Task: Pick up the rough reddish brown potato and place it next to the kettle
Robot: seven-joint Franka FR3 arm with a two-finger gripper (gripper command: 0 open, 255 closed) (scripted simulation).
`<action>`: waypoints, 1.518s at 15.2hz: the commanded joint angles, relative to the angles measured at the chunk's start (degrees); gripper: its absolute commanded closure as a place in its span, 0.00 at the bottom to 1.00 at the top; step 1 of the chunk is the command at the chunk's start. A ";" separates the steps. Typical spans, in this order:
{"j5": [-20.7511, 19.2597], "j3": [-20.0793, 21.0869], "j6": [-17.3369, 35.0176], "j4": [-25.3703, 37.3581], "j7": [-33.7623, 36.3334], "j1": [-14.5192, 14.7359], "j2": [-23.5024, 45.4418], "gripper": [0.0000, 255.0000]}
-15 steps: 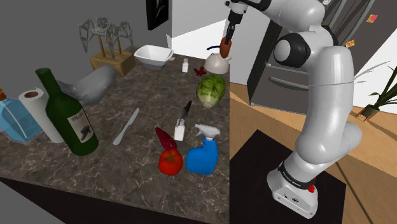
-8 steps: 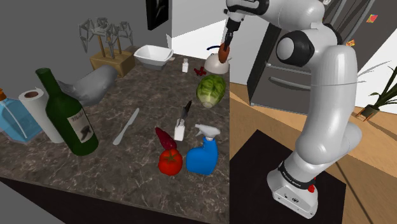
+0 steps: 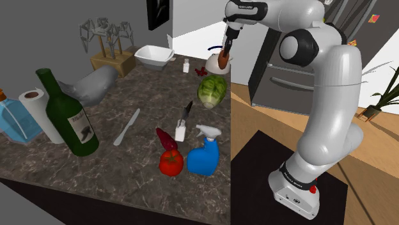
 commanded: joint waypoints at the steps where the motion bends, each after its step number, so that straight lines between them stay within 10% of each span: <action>1: 0.03 0.01 1.78 -1.94 -0.16 0.12 -0.19 1.00; 23: 1.22 0.58 16.86 -13.99 -1.90 0.43 2.94 1.00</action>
